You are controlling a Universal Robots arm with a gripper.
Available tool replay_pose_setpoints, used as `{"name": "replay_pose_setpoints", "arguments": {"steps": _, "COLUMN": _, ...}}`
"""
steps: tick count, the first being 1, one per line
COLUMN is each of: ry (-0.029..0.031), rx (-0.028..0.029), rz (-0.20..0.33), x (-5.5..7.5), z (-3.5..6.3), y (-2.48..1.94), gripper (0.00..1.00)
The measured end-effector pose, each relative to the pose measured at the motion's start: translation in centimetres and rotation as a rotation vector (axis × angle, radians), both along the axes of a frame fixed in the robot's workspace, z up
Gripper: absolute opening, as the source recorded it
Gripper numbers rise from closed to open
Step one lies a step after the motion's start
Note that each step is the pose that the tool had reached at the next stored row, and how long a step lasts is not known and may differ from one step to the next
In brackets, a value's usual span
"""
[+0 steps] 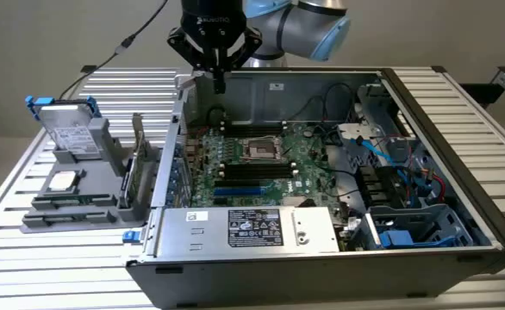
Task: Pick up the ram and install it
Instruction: 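Reach for the ram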
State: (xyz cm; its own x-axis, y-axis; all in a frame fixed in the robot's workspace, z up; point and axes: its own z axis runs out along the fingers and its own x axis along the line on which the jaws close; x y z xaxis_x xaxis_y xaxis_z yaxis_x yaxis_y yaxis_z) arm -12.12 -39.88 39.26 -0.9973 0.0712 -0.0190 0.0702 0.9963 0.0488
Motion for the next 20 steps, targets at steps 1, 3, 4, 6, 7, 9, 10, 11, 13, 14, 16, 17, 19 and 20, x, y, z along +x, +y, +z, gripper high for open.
{"name": "replay_pose_setpoints", "arguments": {"steps": 1, "ry": 0.0, "rx": -0.0001, "rz": 0.0, "x": 0.0, "z": 0.0, "y": 0.0, "gripper": 0.1}}
{"name": "replay_pose_setpoints", "arguments": {"steps": 3, "ry": 0.0, "rx": -0.0001, "rz": 0.0, "x": 0.0, "z": 0.0, "y": 0.0, "gripper": 0.1}}
{"name": "replay_pose_setpoints", "arguments": {"steps": 4, "ry": 0.0, "rx": 0.0, "rz": 0.0, "x": 0.0, "z": 0.0, "y": 0.0, "gripper": 0.1}}
{"name": "replay_pose_setpoints", "arguments": {"steps": 6, "ry": 0.0, "rx": -0.0001, "rz": 0.0, "x": 0.0, "z": 0.0, "y": 0.0, "gripper": 0.1}}
{"name": "replay_pose_setpoints", "arguments": {"steps": 7, "ry": 0.0, "rx": 0.0, "rz": 0.0, "x": 0.0, "z": 0.0, "y": 0.0, "gripper": 0.1}}
{"name": "replay_pose_setpoints", "arguments": {"steps": 9, "ry": 0.0, "rx": -0.0001, "rz": 0.0, "x": 0.0, "z": 0.0, "y": 0.0, "gripper": 0.1}}
{"name": "replay_pose_setpoints", "arguments": {"steps": 10, "ry": 0.0, "rx": -0.0001, "rz": 0.0, "x": 0.0, "z": 0.0, "y": 0.0, "gripper": 0.1}}
{"name": "replay_pose_setpoints", "arguments": {"steps": 11, "ry": 0.0, "rx": -0.0001, "rz": 0.0, "x": -0.01, "z": 0.0, "y": 0.0, "gripper": 0.1}}
{"name": "replay_pose_setpoints", "arguments": {"steps": 13, "ry": 0.0, "rx": -0.0001, "rz": 0.0, "x": -0.09, "z": 0.0, "y": 0.0, "gripper": 0.1}}
{"name": "replay_pose_setpoints", "arguments": {"steps": 14, "ry": 0.0001, "rx": -0.0001, "rz": 0.0, "x": -0.17, "z": 0.01, "y": 0.01, "gripper": 0.1}}
{"name": "replay_pose_setpoints", "arguments": {"steps": 16, "ry": 0.0004, "rx": -0.0001, "rz": 0.0, "x": -0.4, "z": 0.01, "y": 0.01, "gripper": 0.1}}
{"name": "replay_pose_setpoints", "arguments": {"steps": 17, "ry": 0.0006, "rx": 0.0001, "rz": 0.0, "x": -0.54, "z": 0.0, "y": 0.02, "gripper": 0.1}}
{"name": "replay_pose_setpoints", "arguments": {"steps": 19, "ry": 0.0015, "rx": 0.0003, "rz": 0.0, "x": -0.81, "z": 0.0, "y": 0.02, "gripper": 0.1}}
{"name": "replay_pose_setpoints", "arguments": {"steps": 20, "ry": 0.0019, "rx": 0.0005, "rz": 0.0, "x": -0.97, "z": 0.0, "y": 0.03, "gripper": 0.1}}
